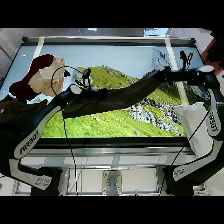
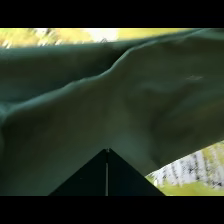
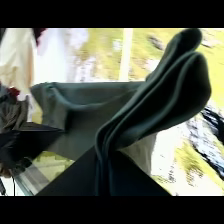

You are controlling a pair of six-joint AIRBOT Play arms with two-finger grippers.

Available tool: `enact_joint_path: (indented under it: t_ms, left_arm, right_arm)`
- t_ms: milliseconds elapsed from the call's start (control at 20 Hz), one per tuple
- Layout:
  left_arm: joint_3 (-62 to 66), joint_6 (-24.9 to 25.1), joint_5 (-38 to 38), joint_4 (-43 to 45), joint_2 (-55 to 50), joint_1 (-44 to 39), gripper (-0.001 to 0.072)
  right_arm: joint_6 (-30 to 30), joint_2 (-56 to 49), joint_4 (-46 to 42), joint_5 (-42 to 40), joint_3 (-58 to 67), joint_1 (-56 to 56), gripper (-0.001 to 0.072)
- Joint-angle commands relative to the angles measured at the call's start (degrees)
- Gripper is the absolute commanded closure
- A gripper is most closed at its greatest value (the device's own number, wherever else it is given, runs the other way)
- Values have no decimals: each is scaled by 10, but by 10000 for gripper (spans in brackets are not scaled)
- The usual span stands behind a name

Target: Fold the shirts.

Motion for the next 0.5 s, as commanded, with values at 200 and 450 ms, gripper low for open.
enact_joint_path:
  t_ms: [200,450]
  left_arm:
    - [0,-99,-45,86,-47,0,697]
    - [33,-90,-80,86,-45,7,696]
  right_arm:
    - [79,16,14,-27,168,187,684]
    - [112,7,-43,-131,186,337,686]
